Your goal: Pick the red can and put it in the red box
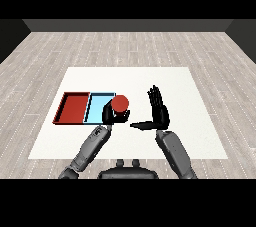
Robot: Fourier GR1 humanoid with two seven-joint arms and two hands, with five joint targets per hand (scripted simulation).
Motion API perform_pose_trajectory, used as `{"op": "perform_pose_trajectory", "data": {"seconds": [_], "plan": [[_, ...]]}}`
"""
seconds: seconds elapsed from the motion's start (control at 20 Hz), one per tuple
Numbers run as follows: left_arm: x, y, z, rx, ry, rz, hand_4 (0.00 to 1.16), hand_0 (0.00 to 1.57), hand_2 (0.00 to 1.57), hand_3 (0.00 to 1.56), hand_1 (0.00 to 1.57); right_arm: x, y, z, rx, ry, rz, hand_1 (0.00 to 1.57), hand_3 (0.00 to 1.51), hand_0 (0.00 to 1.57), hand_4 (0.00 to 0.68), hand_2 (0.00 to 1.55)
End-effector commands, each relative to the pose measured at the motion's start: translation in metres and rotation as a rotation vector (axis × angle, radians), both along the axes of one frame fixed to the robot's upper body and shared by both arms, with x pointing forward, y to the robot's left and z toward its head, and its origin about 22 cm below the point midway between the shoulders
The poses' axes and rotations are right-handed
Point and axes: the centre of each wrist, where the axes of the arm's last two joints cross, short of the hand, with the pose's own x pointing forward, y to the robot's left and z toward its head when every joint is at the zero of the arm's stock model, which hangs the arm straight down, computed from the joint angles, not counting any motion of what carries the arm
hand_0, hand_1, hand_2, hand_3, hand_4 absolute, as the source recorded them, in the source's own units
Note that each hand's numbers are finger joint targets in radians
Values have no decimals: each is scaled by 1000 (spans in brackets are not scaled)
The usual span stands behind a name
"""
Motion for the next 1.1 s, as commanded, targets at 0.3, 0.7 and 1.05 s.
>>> {"op": "perform_pose_trajectory", "data": {"seconds": [0.3, 0.7, 1.05], "plan": [[27, 91, 28, 82, -23, 174, 1127, 1571, 1571, 1482, 1571, -33, -69, 3, -2, -8, -90, 0, 0, 0, 0, 0], [35, 194, 44, 327, 77, 356, 1143, 1571, 1571, 1492, 1571, -29, -93, -38, 9, 98, -155, 0, 0, 0, 0, 0], [35, 262, -6, 503, 391, 467, 1059, 1571, 1559, 1493, 1571, -34, -104, -49, -13, 121, -173, 0, 0, 0, 0, 0]]}}
